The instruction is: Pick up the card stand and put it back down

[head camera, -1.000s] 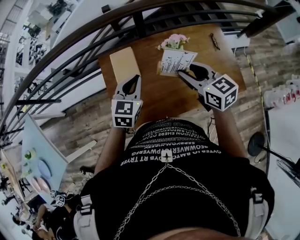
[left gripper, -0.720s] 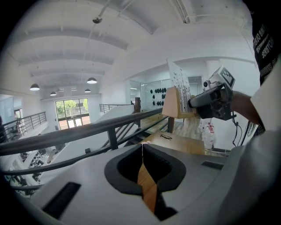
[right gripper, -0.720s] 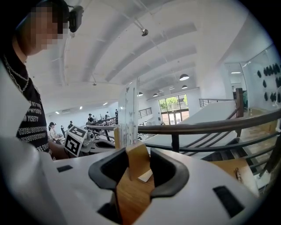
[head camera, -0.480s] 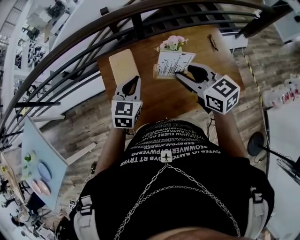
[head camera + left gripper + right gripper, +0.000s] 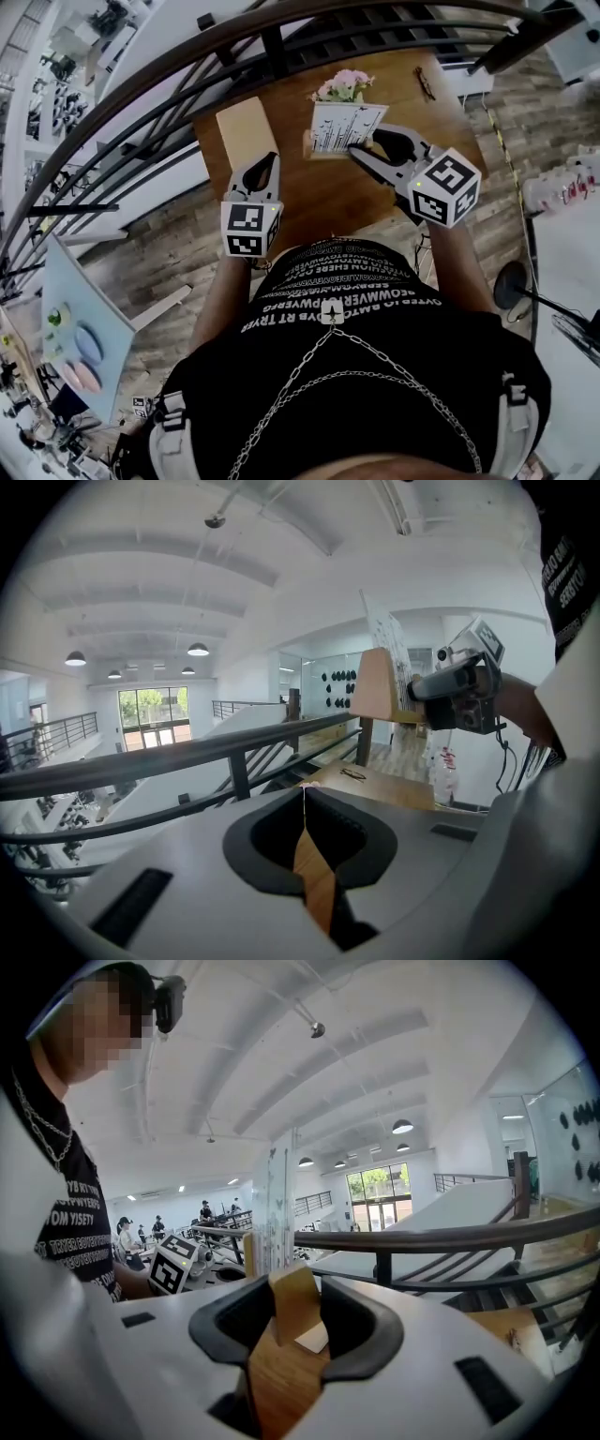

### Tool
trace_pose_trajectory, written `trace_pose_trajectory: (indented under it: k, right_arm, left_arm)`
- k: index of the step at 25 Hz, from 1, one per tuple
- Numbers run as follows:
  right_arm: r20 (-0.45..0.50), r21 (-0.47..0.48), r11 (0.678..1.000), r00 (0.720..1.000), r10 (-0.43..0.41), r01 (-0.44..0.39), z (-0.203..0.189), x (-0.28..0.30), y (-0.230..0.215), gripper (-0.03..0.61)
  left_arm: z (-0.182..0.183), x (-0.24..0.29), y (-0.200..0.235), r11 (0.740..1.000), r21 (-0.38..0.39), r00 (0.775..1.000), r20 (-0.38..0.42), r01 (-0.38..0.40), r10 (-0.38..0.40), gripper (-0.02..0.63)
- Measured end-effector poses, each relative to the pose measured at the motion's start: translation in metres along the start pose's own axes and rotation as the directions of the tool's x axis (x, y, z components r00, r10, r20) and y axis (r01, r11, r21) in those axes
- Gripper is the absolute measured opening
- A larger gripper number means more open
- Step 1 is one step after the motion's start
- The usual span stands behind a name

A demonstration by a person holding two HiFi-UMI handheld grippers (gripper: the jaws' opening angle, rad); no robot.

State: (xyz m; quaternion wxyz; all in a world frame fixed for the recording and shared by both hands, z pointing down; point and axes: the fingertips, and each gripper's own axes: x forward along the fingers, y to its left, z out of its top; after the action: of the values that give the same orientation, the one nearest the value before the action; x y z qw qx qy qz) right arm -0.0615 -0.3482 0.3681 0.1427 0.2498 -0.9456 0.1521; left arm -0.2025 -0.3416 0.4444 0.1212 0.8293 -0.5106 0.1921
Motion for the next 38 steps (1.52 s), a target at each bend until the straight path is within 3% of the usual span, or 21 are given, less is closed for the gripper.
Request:
trace_pose_trajectory:
  k: [5, 15, 25, 32, 38]
  right_arm:
    - [-0.005, 0.001, 1.000, 1.000, 0.023, -0.023, -0.008, 0.004, -0.001, 0.167]
    - [-0.090, 0.004, 1.000, 0.996, 0.006, -0.005, -0.062, 0.004, -0.018, 0.167]
    - [-0.167, 0.066, 0.997, 0.985, 0.050, -0.040, -0.137, -0.011, -0.077, 0.167]
    - [-0.170, -0.003, 0.998, 0.984, 0.057, -0.059, -0.160, 0.013, -0.112, 0.167]
    - [-0.194, 0.000, 0.997, 0.979, 0.070, -0.071, -0.211, 0.002, -0.138, 0.167]
  left_arm:
    - [0.003, 0.000, -0.002, 1.000, -0.014, 1.000, 0.002, 0.005, -0.005, 0.029]
    - [0.003, 0.001, -0.009, 1.000, -0.009, 1.000, -0.027, -0.013, 0.012, 0.029]
    - [0.014, 0.010, -0.041, 0.989, -0.042, 0.987, -0.077, -0.144, 0.140, 0.029]
    - [0.015, 0.020, -0.047, 0.979, -0.074, 0.979, -0.085, -0.192, 0.186, 0.029]
    - [0.005, 0.015, -0.084, 0.963, -0.089, 0.963, -0.116, -0.254, 0.243, 0.029]
